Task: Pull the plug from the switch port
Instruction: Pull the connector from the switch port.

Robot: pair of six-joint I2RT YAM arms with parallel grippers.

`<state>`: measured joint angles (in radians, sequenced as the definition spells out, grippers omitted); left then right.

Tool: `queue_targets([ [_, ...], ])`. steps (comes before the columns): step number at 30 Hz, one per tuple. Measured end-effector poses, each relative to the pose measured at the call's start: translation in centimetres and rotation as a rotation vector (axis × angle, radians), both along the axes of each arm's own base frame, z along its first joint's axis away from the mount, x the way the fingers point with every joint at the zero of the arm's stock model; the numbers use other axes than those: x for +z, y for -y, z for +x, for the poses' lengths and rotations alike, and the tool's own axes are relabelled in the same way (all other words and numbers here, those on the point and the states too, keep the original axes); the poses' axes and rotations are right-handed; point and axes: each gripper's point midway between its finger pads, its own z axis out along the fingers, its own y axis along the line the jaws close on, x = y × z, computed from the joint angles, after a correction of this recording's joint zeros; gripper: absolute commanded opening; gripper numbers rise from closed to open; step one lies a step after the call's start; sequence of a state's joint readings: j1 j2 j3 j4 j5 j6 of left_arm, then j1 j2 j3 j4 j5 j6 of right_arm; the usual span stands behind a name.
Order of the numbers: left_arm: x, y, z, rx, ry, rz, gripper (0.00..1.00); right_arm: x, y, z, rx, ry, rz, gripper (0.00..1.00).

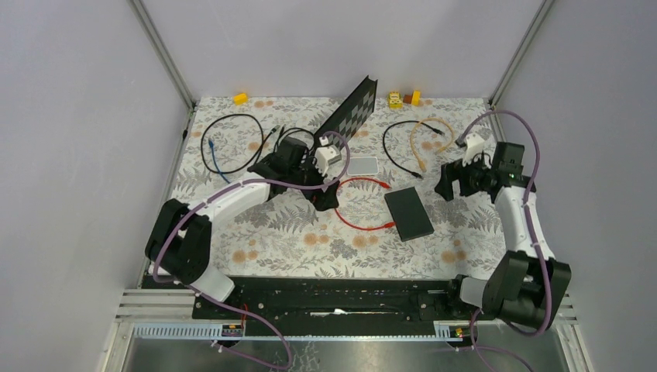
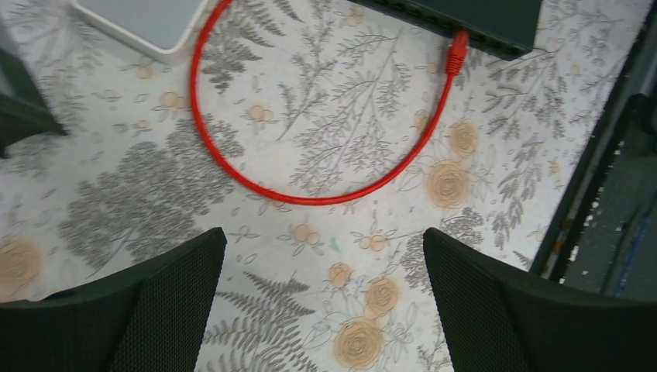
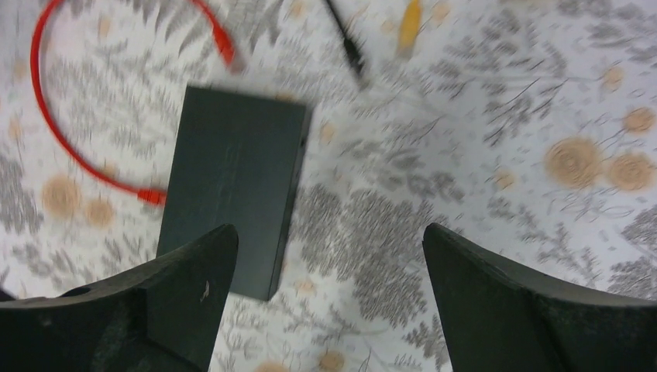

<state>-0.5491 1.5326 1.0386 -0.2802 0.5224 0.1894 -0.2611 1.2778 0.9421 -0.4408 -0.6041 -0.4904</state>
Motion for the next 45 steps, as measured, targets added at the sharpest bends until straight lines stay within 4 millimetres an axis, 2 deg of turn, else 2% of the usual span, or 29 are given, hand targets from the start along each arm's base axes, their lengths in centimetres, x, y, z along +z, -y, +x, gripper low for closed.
queue_targets([
  [3,-1.1,1.2,-0.9,-0.031,-0.065,-0.024,0.99,-1.4,-0.8,-3.2,0.078,-0.028,-0.044,0.96],
  [6,-2.4,2.4,-2.0,-0.056,-0.136,-0.033,0.99,-2.7,-1.3,-5.3,0.14,-0.05,-0.078,0.96],
  [9,-3.3,3.9,-3.0,-0.084,-0.185,-0.041,0.99,-4.4,-1.8,-7.1,0.192,-0.088,-0.105,0.95],
  [14,-4.5,7.5,-5.1,-0.16,-0.258,-0.054,0.99,-7.4,-2.6,-9.5,0.264,-0.163,-0.139,0.93],
  [18,-5.0,10.0,-6.1,-0.207,-0.312,-0.082,0.99,-8.5,-3.0,-10.1,0.303,-0.184,-0.172,0.91],
  [24,-6.0,12.2,-6.6,-0.202,-0.386,-0.112,0.99,-10.5,-3.7,-11.0,0.358,-0.217,-0.221,0.87],
  [31,-6.6,15.9,-6.5,-0.156,-0.478,-0.143,0.9,-12.1,-3.8,-10.8,0.383,-0.234,-0.261,0.82],
  [37,-7.0,17.0,-6.4,-0.092,-0.558,-0.173,0.8,-13.1,-3.8,-10.3,0.388,-0.247,-0.27,0.75],
  [45,-7.5,17.8,-6.1,-0.023,-0.636,-0.214,0.7,-13.1,-4.0,-10.0,0.396,-0.239,-0.271,0.72],
])
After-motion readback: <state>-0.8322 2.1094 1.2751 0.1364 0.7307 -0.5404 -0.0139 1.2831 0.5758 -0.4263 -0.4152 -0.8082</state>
